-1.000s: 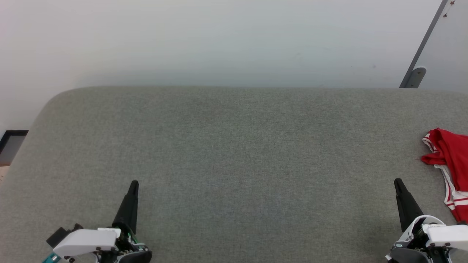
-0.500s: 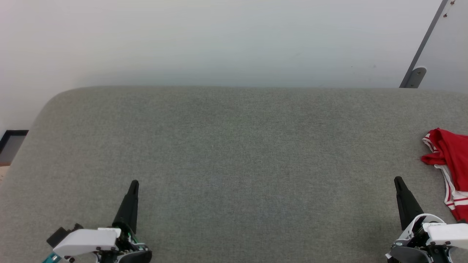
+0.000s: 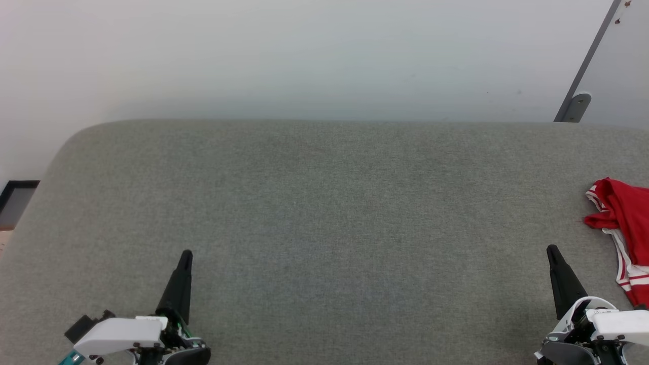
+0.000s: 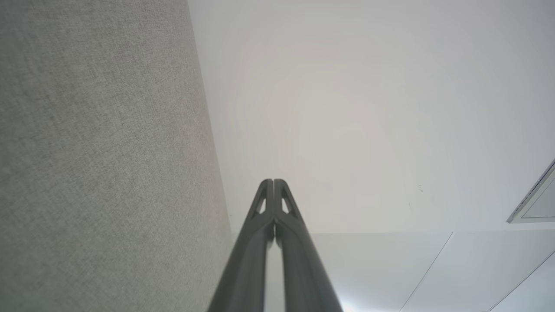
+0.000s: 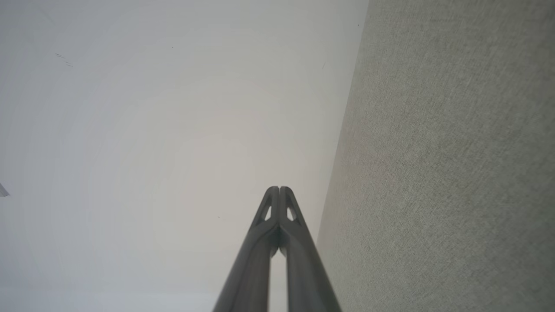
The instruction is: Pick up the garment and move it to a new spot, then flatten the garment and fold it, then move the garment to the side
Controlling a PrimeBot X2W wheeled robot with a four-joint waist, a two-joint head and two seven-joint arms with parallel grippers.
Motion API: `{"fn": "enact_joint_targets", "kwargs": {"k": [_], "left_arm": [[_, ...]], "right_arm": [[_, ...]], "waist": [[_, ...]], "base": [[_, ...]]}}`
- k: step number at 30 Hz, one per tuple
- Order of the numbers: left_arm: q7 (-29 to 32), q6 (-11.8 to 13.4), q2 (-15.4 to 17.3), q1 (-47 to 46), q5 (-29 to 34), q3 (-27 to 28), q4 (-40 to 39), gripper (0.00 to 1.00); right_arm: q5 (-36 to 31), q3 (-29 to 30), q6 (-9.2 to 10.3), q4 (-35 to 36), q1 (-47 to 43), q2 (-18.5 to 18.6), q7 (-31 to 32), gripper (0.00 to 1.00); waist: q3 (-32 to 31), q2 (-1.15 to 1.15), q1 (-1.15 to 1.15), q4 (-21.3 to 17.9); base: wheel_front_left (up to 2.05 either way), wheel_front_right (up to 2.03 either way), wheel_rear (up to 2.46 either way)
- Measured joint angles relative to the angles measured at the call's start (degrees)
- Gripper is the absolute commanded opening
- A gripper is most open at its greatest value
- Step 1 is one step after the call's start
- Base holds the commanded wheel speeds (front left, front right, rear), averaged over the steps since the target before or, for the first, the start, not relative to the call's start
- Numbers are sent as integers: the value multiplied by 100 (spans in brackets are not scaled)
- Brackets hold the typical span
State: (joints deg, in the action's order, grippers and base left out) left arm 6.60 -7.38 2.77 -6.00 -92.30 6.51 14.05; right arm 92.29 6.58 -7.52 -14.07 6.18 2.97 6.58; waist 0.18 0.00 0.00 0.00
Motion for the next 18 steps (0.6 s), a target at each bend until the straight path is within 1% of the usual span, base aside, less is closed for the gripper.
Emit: {"fn": "enact_joint_targets", "kwargs": {"k": [18], "left_arm": [[-1, 0, -1, -1, 0, 0, 0, 0]], "right_arm": [[0, 0, 0, 0, 0, -1, 0, 0]], "waist": [[0, 0, 0, 0]], "base": [[0, 0, 0]]}}
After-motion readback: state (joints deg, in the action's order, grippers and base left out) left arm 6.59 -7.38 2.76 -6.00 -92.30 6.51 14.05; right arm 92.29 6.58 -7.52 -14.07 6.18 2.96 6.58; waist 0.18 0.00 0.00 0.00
